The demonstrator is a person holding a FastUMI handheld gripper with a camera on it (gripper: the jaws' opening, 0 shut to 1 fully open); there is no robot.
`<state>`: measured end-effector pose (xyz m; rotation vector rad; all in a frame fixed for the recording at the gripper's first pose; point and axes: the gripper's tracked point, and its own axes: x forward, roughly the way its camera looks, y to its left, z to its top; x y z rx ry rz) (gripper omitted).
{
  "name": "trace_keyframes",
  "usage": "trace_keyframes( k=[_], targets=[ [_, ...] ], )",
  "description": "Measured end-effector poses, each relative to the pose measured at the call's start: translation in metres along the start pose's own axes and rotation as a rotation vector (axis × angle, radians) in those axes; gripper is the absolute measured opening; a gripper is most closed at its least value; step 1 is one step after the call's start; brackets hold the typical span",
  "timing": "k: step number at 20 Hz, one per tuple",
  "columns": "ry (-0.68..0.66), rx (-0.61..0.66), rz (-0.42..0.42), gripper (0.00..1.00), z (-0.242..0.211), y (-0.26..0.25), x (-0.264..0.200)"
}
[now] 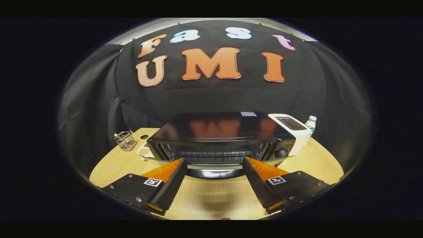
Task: Open the toaster oven, put the food inside, and close the toaster oven door.
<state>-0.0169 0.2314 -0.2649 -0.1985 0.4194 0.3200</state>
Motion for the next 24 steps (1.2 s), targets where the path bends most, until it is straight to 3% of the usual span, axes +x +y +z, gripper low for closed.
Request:
trace_keyframes(
  k=[10, 24],
  targets=[
    [0.064, -0.015, -0.035, 0.99, -0.074, 0.0, -0.032],
    [0.172, -0.035, -0.051, 0.98, -0.156, -0.021, -0.024]
  ],
)
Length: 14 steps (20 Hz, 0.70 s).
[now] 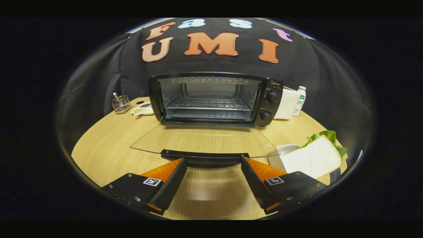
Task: Open the toaster oven, put the food inside, and close the toaster oven door.
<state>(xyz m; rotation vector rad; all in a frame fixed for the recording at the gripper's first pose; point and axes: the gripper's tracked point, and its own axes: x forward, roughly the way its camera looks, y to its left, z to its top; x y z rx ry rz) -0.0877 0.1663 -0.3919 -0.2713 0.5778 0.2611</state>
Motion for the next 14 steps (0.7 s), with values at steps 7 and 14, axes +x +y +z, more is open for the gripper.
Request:
trace_keyframes(
  k=[7, 14],
  targets=[
    [0.03, 0.044, 0.019, 0.98, -0.006, 0.002, 0.0],
    [-0.013, 0.069, 0.088, 0.98, 0.044, -0.037, -0.037]
  ],
)
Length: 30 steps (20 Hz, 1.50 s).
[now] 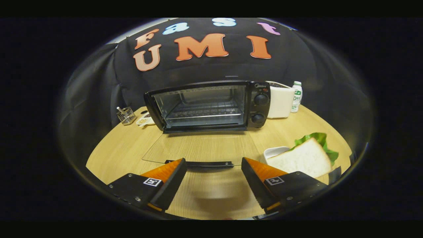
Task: Open the toaster oven, put the food inside, and close the toaster oven door.
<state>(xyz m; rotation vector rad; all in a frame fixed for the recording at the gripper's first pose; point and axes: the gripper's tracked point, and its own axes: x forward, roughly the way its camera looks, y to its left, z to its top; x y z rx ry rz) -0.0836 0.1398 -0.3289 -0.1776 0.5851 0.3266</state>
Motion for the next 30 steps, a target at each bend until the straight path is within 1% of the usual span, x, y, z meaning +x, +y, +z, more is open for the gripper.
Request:
trace_keyframes(
  k=[3, 6, 10, 14, 16, 19, 21, 22, 24, 25, 26, 27, 30],
  targets=[
    [0.026, -0.024, 0.031, 0.98, 0.013, -0.028, -0.018],
    [0.065, -0.065, 0.039, 0.98, 0.018, -0.066, -0.033],
    [0.164, -0.073, 0.036, 0.98, 0.014, -0.118, -0.042],
    [0.262, -0.063, 0.061, 0.98, 0.008, -0.157, -0.039],
    [0.316, -0.053, 0.092, 0.97, 0.001, -0.166, -0.033],
    [0.412, -0.021, 0.161, 0.98, -0.015, -0.17, -0.022],
    [0.47, 0.025, 0.205, 0.98, -0.022, -0.169, -0.015],
    [0.486, 0.051, 0.211, 0.97, -0.025, -0.171, -0.012],
    [0.51, 0.096, 0.228, 0.84, -0.03, -0.171, -0.006],
    [0.522, 0.108, 0.231, 0.74, -0.033, -0.171, -0.004],
    [0.531, 0.109, 0.234, 0.69, -0.034, -0.172, -0.002],
    [0.538, 0.117, 0.238, 0.59, -0.034, -0.172, -0.001],
    [0.55, 0.148, 0.243, 0.52, -0.032, -0.17, 0.001]
  ],
)
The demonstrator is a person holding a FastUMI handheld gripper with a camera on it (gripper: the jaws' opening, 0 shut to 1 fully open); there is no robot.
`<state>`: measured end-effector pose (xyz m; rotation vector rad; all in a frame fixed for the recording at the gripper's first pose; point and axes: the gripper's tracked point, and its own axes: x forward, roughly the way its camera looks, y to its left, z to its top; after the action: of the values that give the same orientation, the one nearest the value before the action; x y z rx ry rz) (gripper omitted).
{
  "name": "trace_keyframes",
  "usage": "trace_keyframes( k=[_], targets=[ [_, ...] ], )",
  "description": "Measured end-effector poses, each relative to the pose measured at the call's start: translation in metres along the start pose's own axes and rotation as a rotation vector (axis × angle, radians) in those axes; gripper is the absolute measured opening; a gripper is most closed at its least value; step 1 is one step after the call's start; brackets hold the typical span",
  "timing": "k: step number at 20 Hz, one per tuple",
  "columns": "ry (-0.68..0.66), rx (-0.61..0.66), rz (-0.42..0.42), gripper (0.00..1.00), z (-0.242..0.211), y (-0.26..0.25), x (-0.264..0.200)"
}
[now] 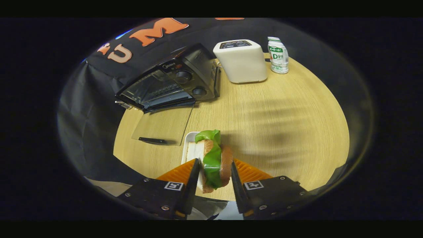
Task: Open the toaster oven, put the food inside, and close the toaster oven door.
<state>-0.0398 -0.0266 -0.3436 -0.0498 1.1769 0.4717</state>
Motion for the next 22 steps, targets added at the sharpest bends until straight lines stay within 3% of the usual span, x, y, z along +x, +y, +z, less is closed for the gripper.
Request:
trace_keyframes(
  k=[3, 7, 16, 22],
  targets=[
    [-0.005, 0.041, 0.01, 0.37, 0.002, 0.006, -0.003],
    [-0.016, 0.005, -0.015, 0.26, 0.003, 0.015, -0.009],
    [-0.165, -0.021, -0.058, 0.25, 0.04, 0.037, -0.059],
    [-0.307, 0.149, 0.076, 0.25, 0.062, 0.084, -0.067]
  ],
)
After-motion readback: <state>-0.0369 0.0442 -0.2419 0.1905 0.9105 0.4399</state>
